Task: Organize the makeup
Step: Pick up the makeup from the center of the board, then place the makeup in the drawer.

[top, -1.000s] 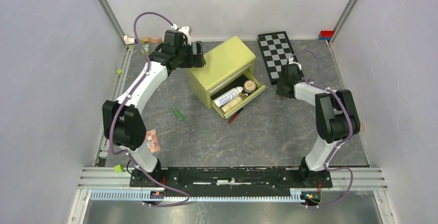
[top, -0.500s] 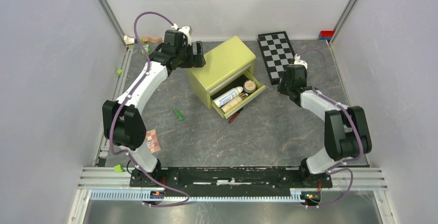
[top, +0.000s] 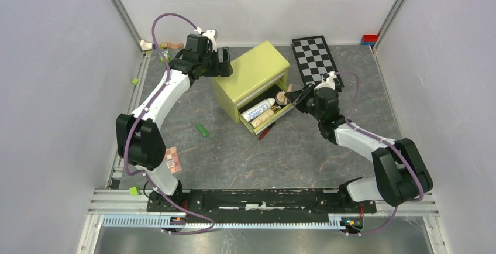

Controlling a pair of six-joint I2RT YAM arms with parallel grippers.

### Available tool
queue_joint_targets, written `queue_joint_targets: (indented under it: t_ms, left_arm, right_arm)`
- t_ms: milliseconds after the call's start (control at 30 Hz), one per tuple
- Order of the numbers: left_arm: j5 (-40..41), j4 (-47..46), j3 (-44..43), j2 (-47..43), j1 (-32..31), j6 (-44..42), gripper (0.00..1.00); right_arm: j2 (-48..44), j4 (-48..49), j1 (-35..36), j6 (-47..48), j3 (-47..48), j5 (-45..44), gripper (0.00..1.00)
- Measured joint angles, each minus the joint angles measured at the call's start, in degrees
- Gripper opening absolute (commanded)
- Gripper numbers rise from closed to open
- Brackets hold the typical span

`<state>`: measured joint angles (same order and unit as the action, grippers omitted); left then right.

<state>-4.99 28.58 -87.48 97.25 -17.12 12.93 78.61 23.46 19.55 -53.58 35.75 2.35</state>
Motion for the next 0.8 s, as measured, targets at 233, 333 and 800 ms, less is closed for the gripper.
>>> queue_joint_targets:
  t_ms: [233, 333, 800]
  left_arm:
    - [-0.2, 0.0, 0.0, 0.0, 0.0, 0.0, 0.97]
    - [-0.1, 0.0, 0.0, 0.0, 0.0, 0.0, 0.97]
    - [-0.1, 0.0, 0.0, 0.0, 0.0, 0.0, 0.97]
  right_arm:
    - [2.9, 12.1, 5.5, -9.4, -1.1, -1.6, 0.13]
    - [6.5, 15.4, 6.8, -12.6, -1.0, -2.5, 0.12]
    - [15.5, 13.4, 12.1, -18.6, 5.3, -8.6, 0.18]
